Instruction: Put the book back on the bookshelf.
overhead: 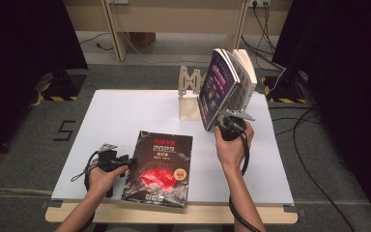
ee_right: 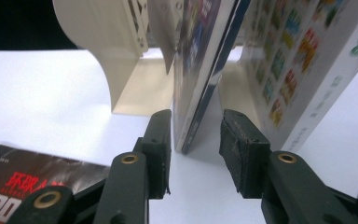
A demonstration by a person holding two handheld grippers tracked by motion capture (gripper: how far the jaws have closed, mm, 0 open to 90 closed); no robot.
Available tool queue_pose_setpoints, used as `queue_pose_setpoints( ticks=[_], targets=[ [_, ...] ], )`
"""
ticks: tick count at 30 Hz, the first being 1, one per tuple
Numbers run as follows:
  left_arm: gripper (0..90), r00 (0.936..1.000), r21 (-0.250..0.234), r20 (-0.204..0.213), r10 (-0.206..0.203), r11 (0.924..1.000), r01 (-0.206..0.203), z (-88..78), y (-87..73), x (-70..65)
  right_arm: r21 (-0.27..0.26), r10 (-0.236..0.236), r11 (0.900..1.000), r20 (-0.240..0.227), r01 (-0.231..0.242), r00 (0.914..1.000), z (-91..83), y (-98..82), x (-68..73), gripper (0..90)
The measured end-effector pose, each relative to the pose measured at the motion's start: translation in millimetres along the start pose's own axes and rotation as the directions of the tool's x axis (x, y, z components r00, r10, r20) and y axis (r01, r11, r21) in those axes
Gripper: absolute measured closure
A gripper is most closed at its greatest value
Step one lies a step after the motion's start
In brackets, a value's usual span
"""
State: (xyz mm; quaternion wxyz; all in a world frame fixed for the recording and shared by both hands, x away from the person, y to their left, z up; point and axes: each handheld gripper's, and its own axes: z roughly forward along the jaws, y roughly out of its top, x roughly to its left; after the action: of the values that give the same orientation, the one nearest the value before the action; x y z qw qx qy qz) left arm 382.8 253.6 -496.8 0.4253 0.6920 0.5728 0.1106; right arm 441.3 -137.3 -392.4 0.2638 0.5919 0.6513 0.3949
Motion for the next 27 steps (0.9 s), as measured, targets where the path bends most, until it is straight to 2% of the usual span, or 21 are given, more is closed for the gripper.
queue_pose_setpoints(
  ticks=[5, 7, 10, 13, 21, 27],
  targets=[
    [56.7, 0.9995, 0.011, 0.031, -0.011, 0.9999, 0.011, 2.8, 0.1, -3.3, 0.031, -0.004, 1.000, -0.015, 0.005, 0.9999, 5.9, -9.2, 3.9, 63.1],
    [58.4, 0.9995, 0.017, 0.030, 0.005, 0.9998, -0.006, 3.8, 0.8, -4.6, 0.050, -0.010, 0.999, -0.023, 0.012, 0.9997, 9.5, -12.9, 6.0, 63.0],
    [60.1, 0.9995, 0.026, 0.031, -0.008, 0.9996, 0.007, 3.7, 2.1, -3.6, 0.078, -0.012, 0.997, -0.033, 0.014, 0.9994, 14.7, -17.5, 8.4, 62.7],
    [61.7, 0.9996, 0.027, 0.027, 0.005, 0.9996, -0.006, 3.7, 2.1, -4.1, 0.101, -0.012, 0.995, -0.044, 0.017, 0.9989, 19.3, -21.7, 9.9, 62.5],
    [63.8, 0.9987, 0.030, 0.040, 0.032, 0.9990, -0.033, 7.4, 2.6, -9.3, 0.194, 0.024, 0.981, -0.089, -0.006, 0.9957, 35.4, -35.3, 12.1, 61.6],
    [64.8, 0.9962, 0.033, 0.066, 0.056, 0.9978, -0.058, 11.4, 0.1, -20.0, 0.215, 0.054, 0.976, -0.108, -0.030, 0.9927, 42.8, -39.7, 9.7, 61.2]
  ],
)
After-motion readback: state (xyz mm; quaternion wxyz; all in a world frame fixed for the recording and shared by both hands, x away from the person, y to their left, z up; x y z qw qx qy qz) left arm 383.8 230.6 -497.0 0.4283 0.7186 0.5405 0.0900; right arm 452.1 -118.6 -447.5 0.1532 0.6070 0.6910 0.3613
